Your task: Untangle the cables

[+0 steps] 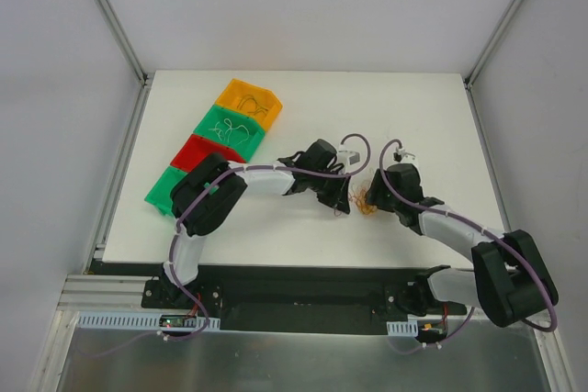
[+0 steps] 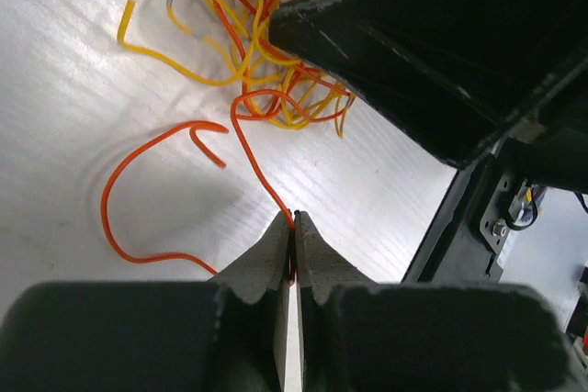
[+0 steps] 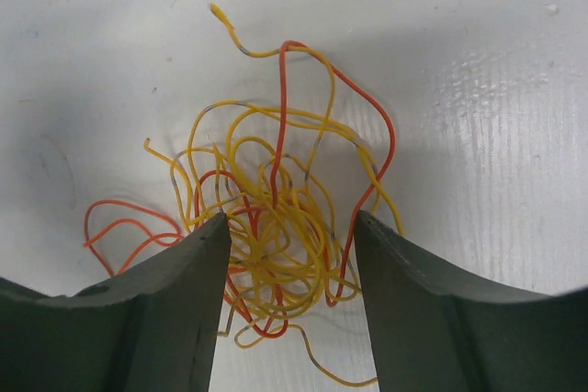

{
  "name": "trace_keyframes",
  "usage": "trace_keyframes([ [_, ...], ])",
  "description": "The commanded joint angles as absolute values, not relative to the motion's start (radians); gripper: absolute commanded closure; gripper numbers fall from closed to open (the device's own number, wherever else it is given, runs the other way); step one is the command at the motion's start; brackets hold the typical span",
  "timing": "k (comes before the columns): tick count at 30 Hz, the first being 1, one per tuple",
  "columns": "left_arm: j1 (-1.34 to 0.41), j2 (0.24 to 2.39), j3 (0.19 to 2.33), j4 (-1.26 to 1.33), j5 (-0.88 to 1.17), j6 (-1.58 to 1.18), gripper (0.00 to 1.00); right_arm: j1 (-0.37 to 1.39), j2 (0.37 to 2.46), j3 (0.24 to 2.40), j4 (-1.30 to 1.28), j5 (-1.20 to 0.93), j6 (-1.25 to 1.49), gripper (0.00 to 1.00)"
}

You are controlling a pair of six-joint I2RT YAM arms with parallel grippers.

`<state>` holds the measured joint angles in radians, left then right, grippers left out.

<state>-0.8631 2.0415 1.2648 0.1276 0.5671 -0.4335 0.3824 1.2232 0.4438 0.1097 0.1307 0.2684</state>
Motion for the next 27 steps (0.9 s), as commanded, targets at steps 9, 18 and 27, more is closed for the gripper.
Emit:
trace_keyframes([
  [9, -0.802, 1.669, 1.131, 0.054, 0.408, -0.347, 1.0, 0.387, 1.312, 0.52, 0.109, 0.167, 0.253, 0.64],
  [18, -0.638, 1.286, 1.054, -0.043, 0.226, -0.279, 1.0, 0.353, 1.331, 0.537, 0.086, 0.206, 0.267, 0.65],
  [27, -0.607, 1.04, 1.144, -0.164, -0.115, -0.153, 1.0, 0.337, 1.371, 0.554, 0.075, 0.221, 0.288, 0.66],
])
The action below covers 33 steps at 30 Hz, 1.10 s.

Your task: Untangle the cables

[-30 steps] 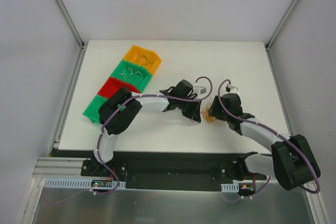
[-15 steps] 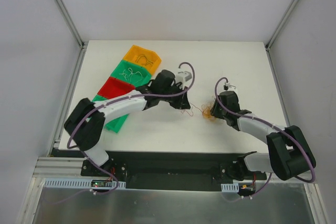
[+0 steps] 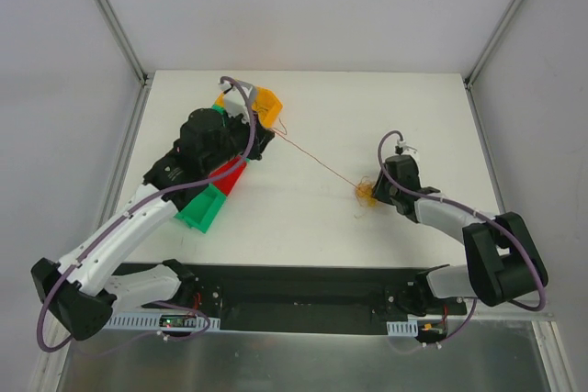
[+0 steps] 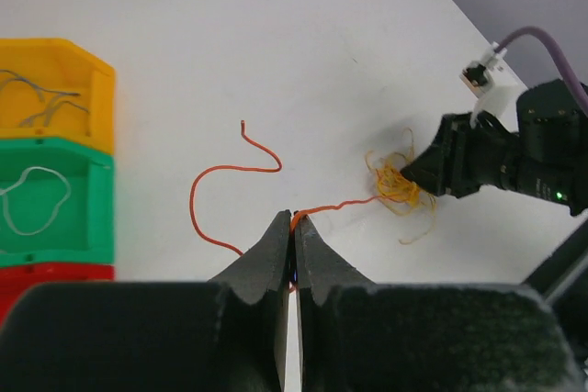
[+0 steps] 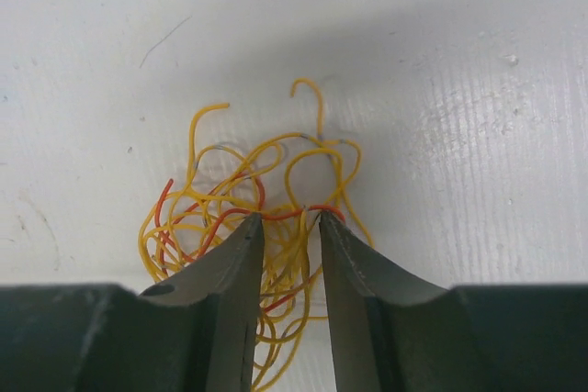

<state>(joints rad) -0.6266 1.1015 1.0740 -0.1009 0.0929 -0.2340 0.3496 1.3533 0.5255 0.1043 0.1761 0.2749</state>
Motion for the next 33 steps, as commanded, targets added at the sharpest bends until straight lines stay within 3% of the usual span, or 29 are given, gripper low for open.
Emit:
trace_keyframes([
  [1, -0.603, 1.026, 1.158, -0.175, -0.156, -0.146, 1.0, 0.334, 1.374, 0.554, 0.074, 0.218, 0.29, 0.66],
  [8, -0.505, 0.999, 1.282, -0.29, -0.243, -0.138, 1.0, 0.33, 1.382, 0.558, 0.069, 0.229, 0.298, 0.66],
  [16, -0.468, 0.934, 1.319, -0.301, -0.296, -0.13, 1.0, 0.319, 1.397, 0.568, 0.052, 0.255, 0.316, 0.59],
  [33, -0.463, 0.814, 1.338, -0.288, -0.572, 0.036, 1.0, 0.213, 1.379, 0.552, 0.026, 0.239, 0.403, 0.2],
])
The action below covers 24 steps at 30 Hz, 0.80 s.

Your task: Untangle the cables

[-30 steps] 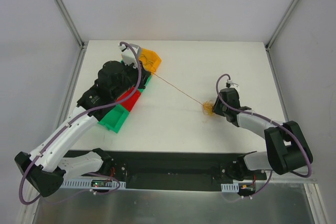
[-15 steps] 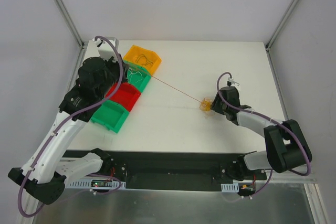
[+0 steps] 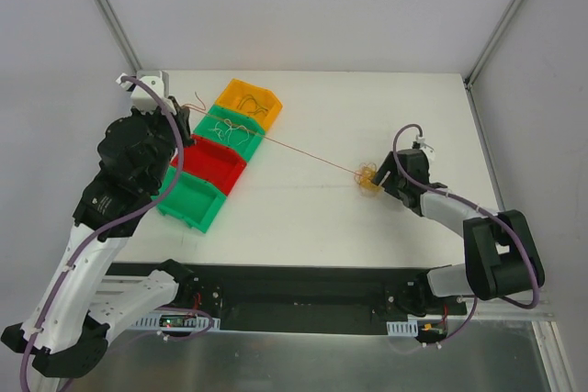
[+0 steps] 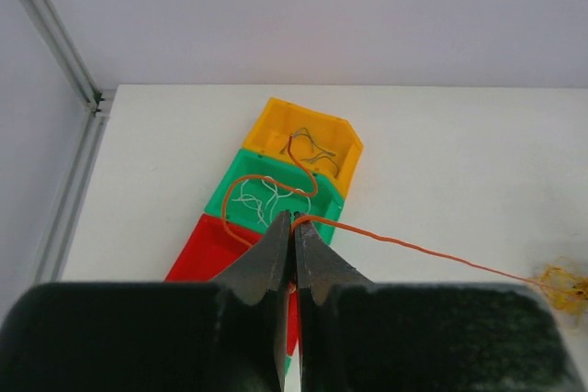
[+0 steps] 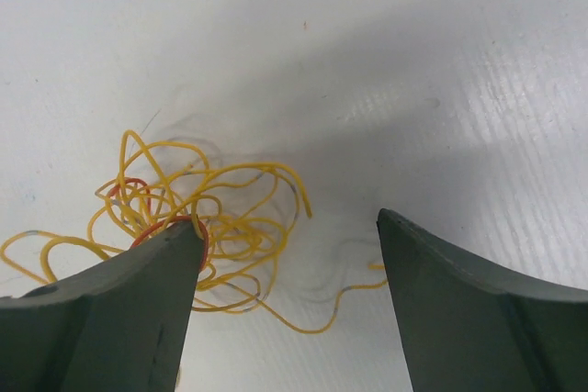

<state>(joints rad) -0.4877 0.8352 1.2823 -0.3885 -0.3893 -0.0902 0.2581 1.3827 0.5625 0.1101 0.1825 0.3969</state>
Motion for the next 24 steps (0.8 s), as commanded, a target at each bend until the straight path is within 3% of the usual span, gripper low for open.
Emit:
trace_keyframes([
  [1, -0.463, 0.828, 1.344, -0.284, -0.616, 0.075, 1.0, 0.207, 1.376, 0.549, 0.032, 0.221, 0.396, 0.18],
  [7, -0.437, 0.865, 1.318, -0.284, -0.722, 0.17, 1.0, 0.184, 1.266, 0.488, 0.104, 0.203, 0.371, 0.03],
  [13, -0.296, 0.862, 1.249, -0.307, -0.658, 0.088, 1.0, 0.111, 1.154, 0.397, 0.182, 0.141, 0.385, 0.02],
  [15, -0.235, 0.862, 1.23, -0.324, -0.612, 0.051, 1.0, 0.068, 1.109, 0.359, 0.222, 0.108, 0.396, 0.01],
  [19, -0.132, 0.867, 1.183, -0.356, -0.429, -0.053, 1.0, -0.043, 1.065, 0.247, 0.449, -0.164, 0.423, 0.0],
  [24, -0.046, 0.899, 1.105, -0.367, -0.177, -0.228, 1.0, -0.049, 1.042, 0.21, 0.584, -0.285, 0.419, 0.03],
])
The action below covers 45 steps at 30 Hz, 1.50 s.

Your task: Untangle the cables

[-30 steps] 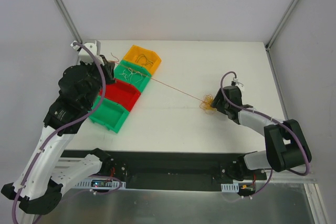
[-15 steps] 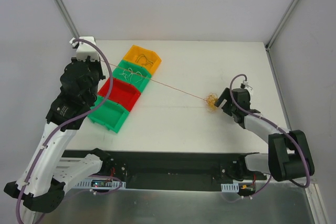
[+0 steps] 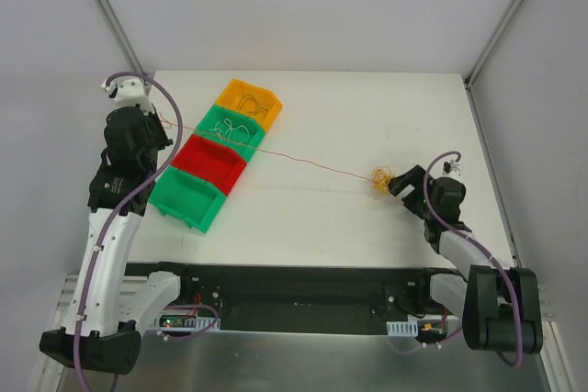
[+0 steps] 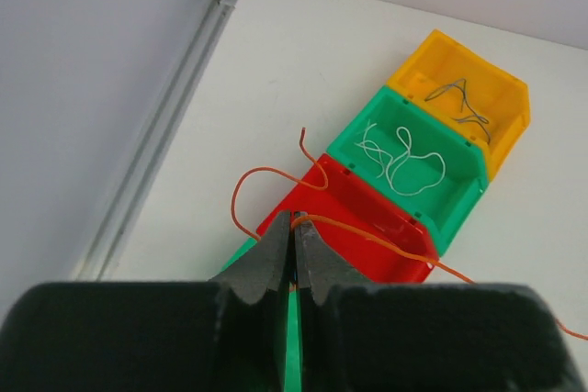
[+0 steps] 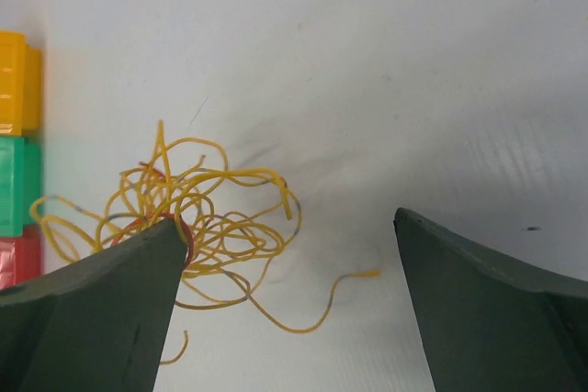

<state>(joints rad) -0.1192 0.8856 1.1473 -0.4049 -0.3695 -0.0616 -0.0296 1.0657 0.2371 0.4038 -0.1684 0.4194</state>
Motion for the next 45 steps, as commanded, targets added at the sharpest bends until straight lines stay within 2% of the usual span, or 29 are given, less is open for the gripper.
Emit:
trace_keyframes([
  [1, -0.029, 0.911, 1.091, -0.362, -0.125, -0.27, 1.0, -0.049, 1.051, 0.201, 0.642, -0.328, 0.422, 0.04],
  [3, -0.008, 0.926, 1.045, -0.33, -0.002, -0.345, 1.0, -0.048, 1.078, 0.198, 0.725, -0.412, 0.434, 0.04],
  [8, 0.018, 0.972, 0.988, -0.224, 0.271, -0.423, 1.0, -0.037, 1.088, 0.195, 0.781, -0.459, 0.43, 0.04],
  [11, 0.017, 1.017, 0.977, -0.181, 0.45, -0.446, 1.0, 0.0, 1.082, 0.247, 0.619, -0.382, 0.358, 0.04],
  [14, 0.015, 1.038, 0.982, -0.169, 0.573, -0.454, 1.0, 0.061, 1.042, 0.316, 0.363, -0.185, 0.273, 0.04],
  [18, 0.014, 1.023, 0.974, -0.15, 0.644, -0.453, 1.0, 0.161, 1.048, 0.368, 0.333, -0.108, 0.189, 0.01],
  [21, 0.012, 1.019, 0.971, -0.15, 0.676, -0.459, 1.0, 0.3, 1.089, 0.464, 0.214, 0.117, 0.085, 0.01],
  [25, 0.003, 1.014, 0.947, -0.149, 0.696, -0.471, 1.0, 0.379, 1.228, 0.664, -0.023, 0.241, 0.013, 0.01],
  [27, 0.003, 1.009, 0.936, -0.147, 0.704, -0.468, 1.0, 0.42, 1.267, 0.712, -0.058, 0.282, -0.027, 0.05],
  [33, -0.034, 0.996, 0.9, -0.147, 0.718, -0.462, 1.0, 0.512, 1.393, 0.821, -0.138, 0.356, -0.049, 0.31],
  [36, -0.035, 0.994, 0.894, -0.147, 0.727, -0.459, 1.0, 0.508, 1.419, 0.819, -0.144, 0.44, -0.003, 0.31],
  [38, -0.035, 0.993, 0.894, -0.147, 0.726, -0.459, 1.0, 0.5, 1.411, 0.805, -0.132, 0.445, 0.038, 0.31],
  [45, -0.037, 0.997, 0.899, -0.147, 0.724, -0.462, 1.0, 0.443, 1.254, 0.629, 0.055, 0.253, 0.061, 0.3],
])
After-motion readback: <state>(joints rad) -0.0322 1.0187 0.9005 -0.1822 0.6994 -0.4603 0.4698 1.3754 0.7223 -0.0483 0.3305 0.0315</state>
